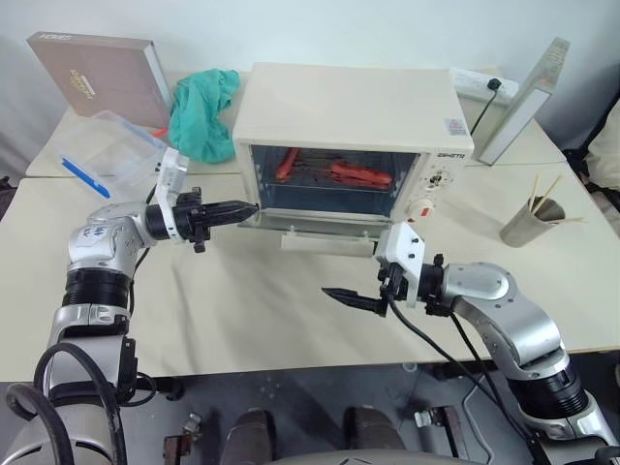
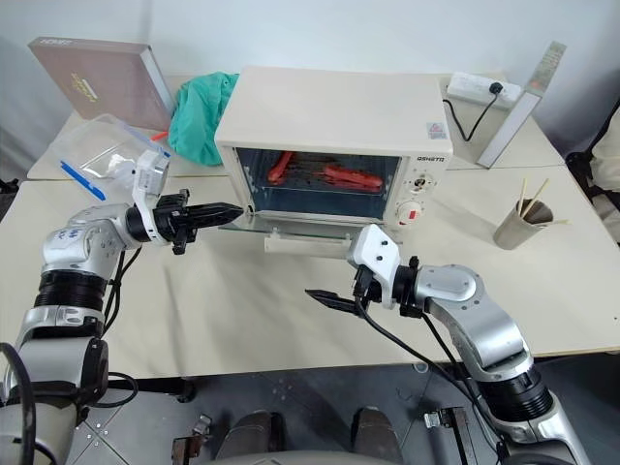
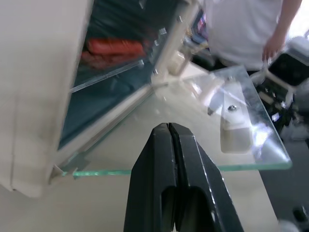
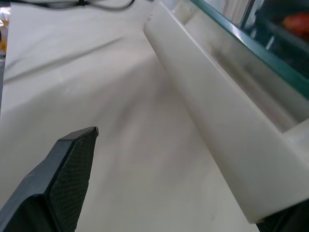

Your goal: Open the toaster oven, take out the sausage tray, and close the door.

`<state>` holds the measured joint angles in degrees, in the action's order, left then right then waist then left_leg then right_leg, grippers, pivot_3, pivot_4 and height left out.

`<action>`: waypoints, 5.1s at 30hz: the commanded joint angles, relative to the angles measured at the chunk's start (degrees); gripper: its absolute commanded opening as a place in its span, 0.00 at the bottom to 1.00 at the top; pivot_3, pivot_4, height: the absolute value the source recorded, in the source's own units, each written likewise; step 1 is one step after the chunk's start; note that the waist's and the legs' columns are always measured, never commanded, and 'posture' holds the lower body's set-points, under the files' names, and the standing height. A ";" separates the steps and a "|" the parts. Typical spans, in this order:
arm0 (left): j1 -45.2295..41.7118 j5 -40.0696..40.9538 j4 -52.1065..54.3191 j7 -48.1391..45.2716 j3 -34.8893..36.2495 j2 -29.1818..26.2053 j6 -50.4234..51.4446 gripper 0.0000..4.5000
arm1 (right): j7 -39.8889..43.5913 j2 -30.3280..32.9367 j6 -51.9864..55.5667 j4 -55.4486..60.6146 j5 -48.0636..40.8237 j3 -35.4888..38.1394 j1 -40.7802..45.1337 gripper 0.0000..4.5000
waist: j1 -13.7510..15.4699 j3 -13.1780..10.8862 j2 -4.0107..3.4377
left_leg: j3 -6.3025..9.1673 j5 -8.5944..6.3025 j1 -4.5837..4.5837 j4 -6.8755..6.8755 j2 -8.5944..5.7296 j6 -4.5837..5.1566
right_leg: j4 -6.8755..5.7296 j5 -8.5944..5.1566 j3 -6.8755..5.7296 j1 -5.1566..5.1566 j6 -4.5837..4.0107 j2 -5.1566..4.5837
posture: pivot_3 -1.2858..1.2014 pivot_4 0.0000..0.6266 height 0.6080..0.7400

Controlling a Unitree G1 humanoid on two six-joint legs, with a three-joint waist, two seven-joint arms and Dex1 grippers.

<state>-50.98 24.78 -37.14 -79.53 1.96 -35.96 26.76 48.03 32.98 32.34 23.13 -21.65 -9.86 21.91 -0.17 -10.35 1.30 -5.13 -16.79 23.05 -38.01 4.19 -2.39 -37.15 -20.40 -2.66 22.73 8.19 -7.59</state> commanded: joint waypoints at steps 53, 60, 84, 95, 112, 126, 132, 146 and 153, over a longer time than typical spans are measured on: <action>-3.62 -14.98 -9.08 -3.00 -8.96 6.17 -9.46 0.00 | 4.25 22.79 21.10 12.08 -28.29 21.91 0.30 0.94 | 1.54 -0.08 0.18 | 0.05 -0.10 0.08 -0.26 0.00 0.07 | 0.04 0.06 -0.29 -0.12 0.05 -0.11 | 0.52 0.24 1.00; -0.44 -15.20 -5.02 -2.76 -9.63 5.36 -9.82 0.00 | -11.43 14.99 22.13 9.96 -9.93 0.33 16.12 0.94 | 1.20 -0.08 0.16 | 0.04 -0.10 0.06 -0.30 0.01 0.07 | -0.09 0.07 -0.27 -0.08 0.05 -0.11 | 0.52 0.24 1.00; 19.55 4.78 23.10 11.47 10.28 6.75 -4.07 0.00 | -29.32 -6.87 1.34 -22.45 49.74 -30.39 30.98 0.94 | -2.15 -0.08 0.17 | -0.04 -0.08 0.16 -0.14 0.00 0.04 | -0.37 0.06 -0.39 0.30 0.05 -0.27 | 0.52 0.24 1.00; 22.55 7.98 26.86 14.72 12.07 5.74 -2.42 0.00 | -26.26 -11.65 -1.19 -29.39 63.21 -32.06 32.80 0.94 | -3.05 -0.08 0.17 | -0.03 -0.08 0.16 -0.12 0.00 0.04 | -0.37 0.06 -0.40 0.30 0.05 -0.27 | 0.52 0.24 1.00; 22.52 8.12 26.73 16.29 11.54 5.68 -1.86 0.00 | -17.76 -18.94 6.15 -29.29 76.36 -31.28 29.85 0.94 | -3.27 -0.08 0.17 | -0.03 -0.08 0.14 -0.11 0.00 0.02 | -0.39 0.06 -0.41 0.30 0.04 -0.26 | 0.52 0.24 1.00; 21.18 8.19 25.42 16.18 11.30 5.89 -1.69 0.00 | -16.91 -20.43 9.02 -29.44 79.86 -27.30 27.19 0.17 | -3.15 -0.06 0.20 | -0.03 -0.08 0.13 -0.12 0.00 0.00 | -0.43 0.06 -0.42 0.30 0.05 -0.26 | 0.52 0.24 1.00; 20.77 8.11 24.26 15.53 11.55 5.28 -1.66 0.00 | -18.75 -19.40 6.62 -28.26 80.43 -25.83 26.46 0.01 | -3.10 -0.04 0.22 | -0.03 -0.08 0.13 -0.13 -0.01 0.00 | -0.43 0.06 -0.41 0.29 0.05 -0.27 | 0.52 0.24 1.00; 16.93 9.09 16.76 11.43 12.80 1.01 0.47 0.00 | -18.30 -12.67 -4.39 -14.01 79.48 -22.51 16.73 0.01 | -2.81 -0.05 0.22 | -0.04 -0.09 0.14 -0.09 -0.06 -0.01 | -0.38 0.06 -0.47 0.29 0.05 -0.33 | 0.52 0.24 1.00; 13.81 9.35 10.66 7.84 13.15 -1.61 1.37 0.00 | -16.25 -11.60 -6.00 -5.15 82.93 -22.15 9.48 0.01 | -2.49 -0.04 0.22 | -0.04 -0.10 0.15 -0.07 -0.07 -0.01 | -0.33 0.06 -0.58 0.28 0.05 -0.35 | 0.52 0.24 1.00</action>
<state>-35.97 32.57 -26.06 -70.59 13.56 -36.83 27.82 30.83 20.37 27.16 15.09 59.88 -33.13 32.66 -2.66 -10.40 1.52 -5.16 -16.89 23.19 -38.07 4.11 -2.39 -37.48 -20.34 -3.27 23.01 8.24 -7.95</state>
